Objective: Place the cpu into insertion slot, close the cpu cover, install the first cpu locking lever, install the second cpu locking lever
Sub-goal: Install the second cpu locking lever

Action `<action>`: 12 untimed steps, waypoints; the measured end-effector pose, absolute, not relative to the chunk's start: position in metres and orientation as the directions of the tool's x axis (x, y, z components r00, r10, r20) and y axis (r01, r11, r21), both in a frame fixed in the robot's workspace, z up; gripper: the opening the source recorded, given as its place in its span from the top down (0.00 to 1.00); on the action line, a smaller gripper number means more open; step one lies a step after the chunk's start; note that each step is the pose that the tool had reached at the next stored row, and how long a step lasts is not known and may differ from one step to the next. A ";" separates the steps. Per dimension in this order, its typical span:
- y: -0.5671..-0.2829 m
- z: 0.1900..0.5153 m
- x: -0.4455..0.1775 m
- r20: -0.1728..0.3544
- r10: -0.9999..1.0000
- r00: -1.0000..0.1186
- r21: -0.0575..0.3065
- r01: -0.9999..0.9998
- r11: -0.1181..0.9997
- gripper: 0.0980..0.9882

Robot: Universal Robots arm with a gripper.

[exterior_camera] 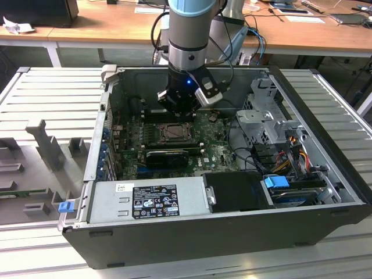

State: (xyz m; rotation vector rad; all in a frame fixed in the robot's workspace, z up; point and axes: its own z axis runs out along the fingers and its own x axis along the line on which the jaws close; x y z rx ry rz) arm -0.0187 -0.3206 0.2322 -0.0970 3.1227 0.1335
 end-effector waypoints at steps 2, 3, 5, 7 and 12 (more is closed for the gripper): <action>-0.322 0.232 -0.019 -0.017 -0.061 -0.998 0.085 -0.063 0.994 0.99; -0.323 0.232 -0.019 -0.017 -0.061 -0.998 0.085 -0.063 0.994 0.99; -0.325 0.232 -0.019 -0.017 -0.061 -0.998 0.085 -0.063 0.994 0.99; -0.325 0.232 -0.019 -0.017 -0.061 -0.998 0.085 -0.063 0.994 0.99; -0.326 0.236 -0.019 -0.017 -0.062 -0.998 0.077 -0.063 0.995 0.99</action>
